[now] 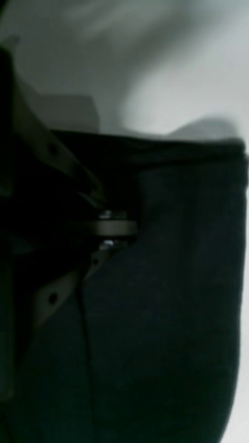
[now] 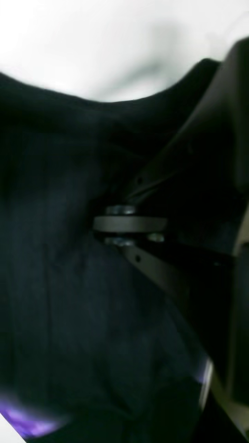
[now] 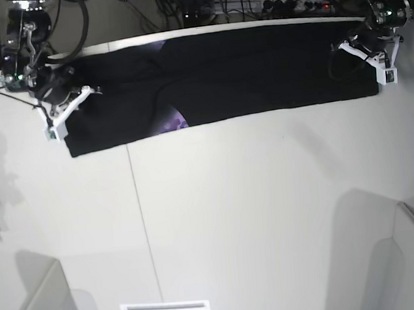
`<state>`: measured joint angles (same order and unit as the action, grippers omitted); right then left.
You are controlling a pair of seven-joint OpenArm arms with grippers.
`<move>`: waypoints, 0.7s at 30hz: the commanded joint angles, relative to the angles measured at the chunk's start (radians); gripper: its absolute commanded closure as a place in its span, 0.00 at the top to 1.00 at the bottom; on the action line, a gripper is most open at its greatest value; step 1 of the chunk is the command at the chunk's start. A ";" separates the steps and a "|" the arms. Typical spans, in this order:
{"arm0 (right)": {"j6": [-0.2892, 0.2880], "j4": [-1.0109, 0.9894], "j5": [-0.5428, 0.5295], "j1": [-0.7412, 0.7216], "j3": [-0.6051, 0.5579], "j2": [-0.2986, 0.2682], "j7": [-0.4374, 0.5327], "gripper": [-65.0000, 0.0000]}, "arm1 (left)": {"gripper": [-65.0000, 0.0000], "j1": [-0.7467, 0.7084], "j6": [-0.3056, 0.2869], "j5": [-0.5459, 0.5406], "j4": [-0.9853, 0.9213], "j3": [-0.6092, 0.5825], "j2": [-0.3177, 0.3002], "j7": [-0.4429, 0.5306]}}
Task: Fold the T-shirt properly
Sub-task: 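Release the strip ends and reposition both grippers on the strip ends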
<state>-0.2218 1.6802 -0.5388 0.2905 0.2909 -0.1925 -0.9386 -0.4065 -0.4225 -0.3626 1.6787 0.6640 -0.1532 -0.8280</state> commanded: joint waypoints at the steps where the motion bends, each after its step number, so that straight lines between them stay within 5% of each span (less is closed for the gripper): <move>1: 0.006 -0.021 0.050 -0.029 0.006 0.003 0.006 0.00 | 0.00 0.022 0.001 0.027 -0.002 -0.002 -0.012 0.006; 13: 0.011 -0.236 0.116 -0.258 0.009 0.012 0.014 0.00 | 0.00 0.266 0.001 0.060 -0.067 0.001 -0.016 -0.050; 17: 0.003 -0.079 0.116 -0.230 0.004 0.029 -0.043 0.00 | 0.00 0.280 -0.003 0.035 0.113 0.078 -0.012 -0.215; 21: 0.002 0.150 0.116 -0.162 0.003 0.075 -0.053 0.00 | 0.00 0.220 -0.003 -0.120 0.277 0.182 -0.009 -0.284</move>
<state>-0.2134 1.8111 -0.4091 0.1471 0.2893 -0.1062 -1.0183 -0.1867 -0.4198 -0.4881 1.9461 0.8471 -0.1555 -1.1152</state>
